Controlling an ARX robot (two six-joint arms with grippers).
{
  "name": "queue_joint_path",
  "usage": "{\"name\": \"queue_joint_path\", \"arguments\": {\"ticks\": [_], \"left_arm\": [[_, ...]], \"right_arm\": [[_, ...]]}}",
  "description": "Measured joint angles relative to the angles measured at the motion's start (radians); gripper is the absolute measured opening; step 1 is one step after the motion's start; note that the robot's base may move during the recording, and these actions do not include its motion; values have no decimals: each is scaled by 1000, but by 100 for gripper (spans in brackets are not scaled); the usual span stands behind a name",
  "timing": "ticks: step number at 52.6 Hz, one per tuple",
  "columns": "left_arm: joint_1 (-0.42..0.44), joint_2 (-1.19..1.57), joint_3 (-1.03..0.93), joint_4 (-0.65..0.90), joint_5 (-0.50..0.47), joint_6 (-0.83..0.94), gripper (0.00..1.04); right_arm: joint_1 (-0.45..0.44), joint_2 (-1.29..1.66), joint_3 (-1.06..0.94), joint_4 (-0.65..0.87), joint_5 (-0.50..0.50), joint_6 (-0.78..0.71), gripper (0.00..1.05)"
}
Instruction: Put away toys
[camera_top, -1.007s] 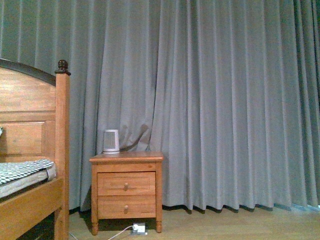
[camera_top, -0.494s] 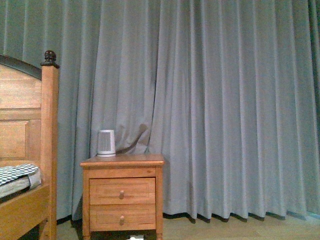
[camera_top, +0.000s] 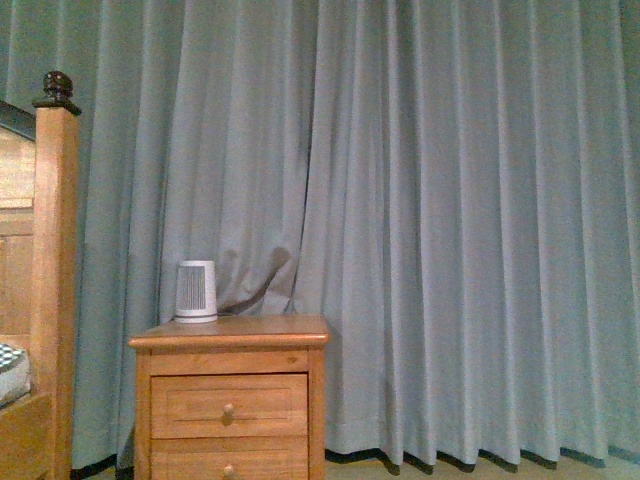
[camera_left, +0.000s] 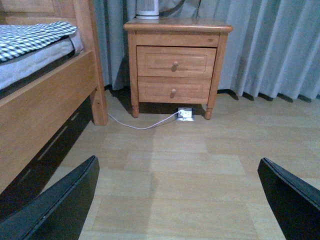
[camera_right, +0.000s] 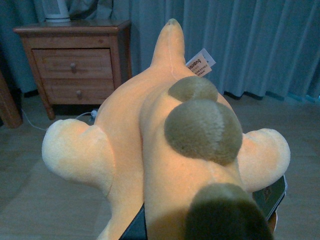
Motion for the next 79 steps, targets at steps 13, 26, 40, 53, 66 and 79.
{"name": "queue_joint_path", "arguments": {"ticks": [13, 26, 40, 53, 66, 79], "left_arm": [[0, 0, 0, 0, 0, 0, 98], [0, 0, 0, 0, 0, 0, 98], [0, 0, 0, 0, 0, 0, 98], [0, 0, 0, 0, 0, 0, 98], [0, 0, 0, 0, 0, 0, 98], [0, 0, 0, 0, -3, 0, 98]], "right_arm": [[0, 0, 0, 0, 0, 0, 7], [0, 0, 0, 0, 0, 0, 7], [0, 0, 0, 0, 0, 0, 7], [0, 0, 0, 0, 0, 0, 7], [0, 0, 0, 0, 0, 0, 7], [0, 0, 0, 0, -3, 0, 7]]}}
